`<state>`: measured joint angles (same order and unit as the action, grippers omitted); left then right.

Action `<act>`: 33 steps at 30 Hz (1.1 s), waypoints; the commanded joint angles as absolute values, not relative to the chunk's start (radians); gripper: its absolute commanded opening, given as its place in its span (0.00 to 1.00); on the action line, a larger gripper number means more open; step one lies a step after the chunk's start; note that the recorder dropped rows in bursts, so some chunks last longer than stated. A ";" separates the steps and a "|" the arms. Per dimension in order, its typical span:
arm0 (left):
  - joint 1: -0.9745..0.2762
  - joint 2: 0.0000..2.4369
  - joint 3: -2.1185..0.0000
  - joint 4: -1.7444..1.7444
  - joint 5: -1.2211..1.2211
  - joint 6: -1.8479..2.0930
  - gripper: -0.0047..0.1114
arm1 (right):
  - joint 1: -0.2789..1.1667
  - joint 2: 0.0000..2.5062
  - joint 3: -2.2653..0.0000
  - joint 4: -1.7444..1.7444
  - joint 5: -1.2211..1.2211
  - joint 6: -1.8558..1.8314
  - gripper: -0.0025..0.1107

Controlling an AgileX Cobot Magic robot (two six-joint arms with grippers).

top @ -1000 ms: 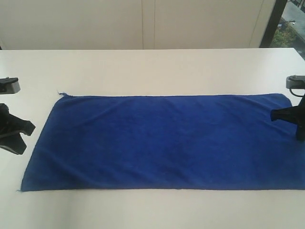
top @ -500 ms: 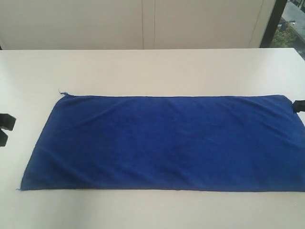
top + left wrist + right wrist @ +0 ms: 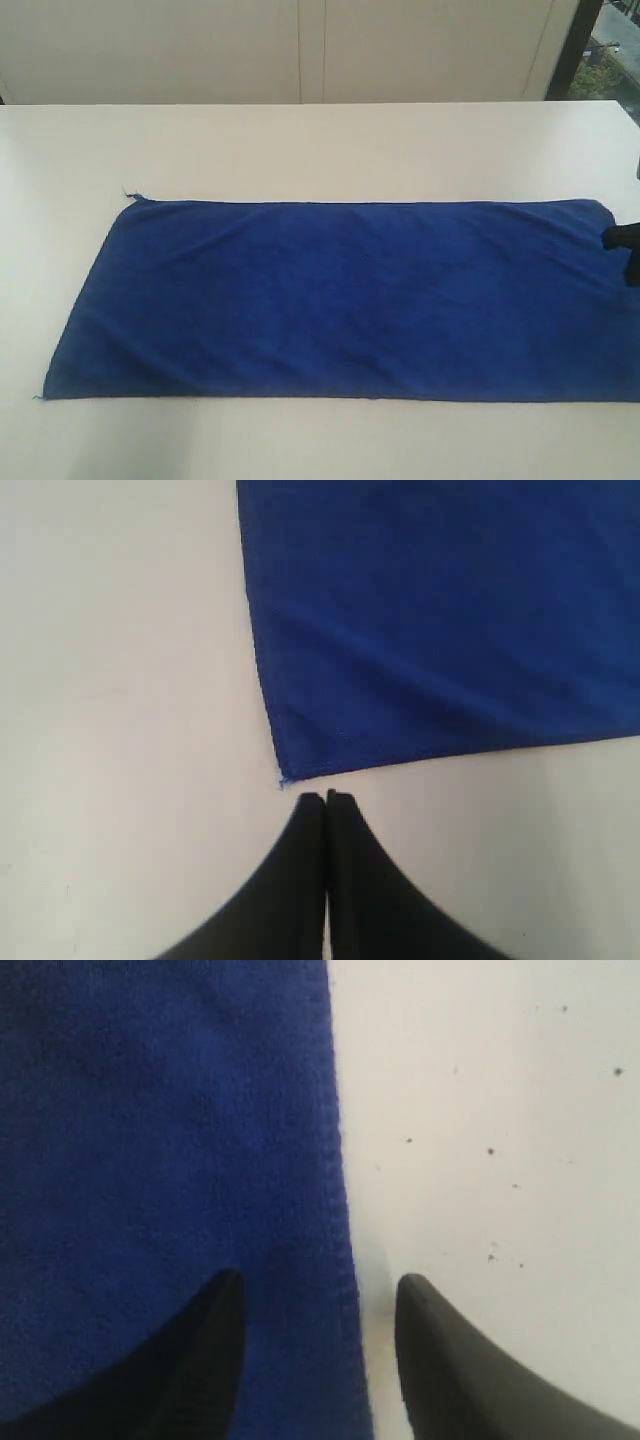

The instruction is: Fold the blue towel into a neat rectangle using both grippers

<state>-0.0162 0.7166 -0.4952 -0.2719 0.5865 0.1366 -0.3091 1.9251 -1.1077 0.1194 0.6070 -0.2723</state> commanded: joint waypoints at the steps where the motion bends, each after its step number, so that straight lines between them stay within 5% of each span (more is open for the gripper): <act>1: -0.013 0.709 -0.489 -0.279 0.593 0.131 0.04 | -0.310 1.938 -1.106 0.135 0.586 -0.285 0.43; 13: -0.013 0.709 -0.489 -0.279 0.594 0.131 0.04 | -0.310 1.988 -1.104 0.211 0.624 -0.339 0.29; 19: -0.013 0.709 -0.489 -0.279 0.594 0.131 0.04 | -0.310 1.987 -1.104 0.210 0.639 -0.341 0.02; 33: -0.013 0.709 -0.489 -0.279 0.594 0.131 0.04 | -0.322 1.921 -1.245 -0.144 0.730 -0.063 0.02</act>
<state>-0.0162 0.7151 -0.4952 -0.2719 0.5865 0.1366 -0.3091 1.9461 -1.2064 0.0000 0.6977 -0.1621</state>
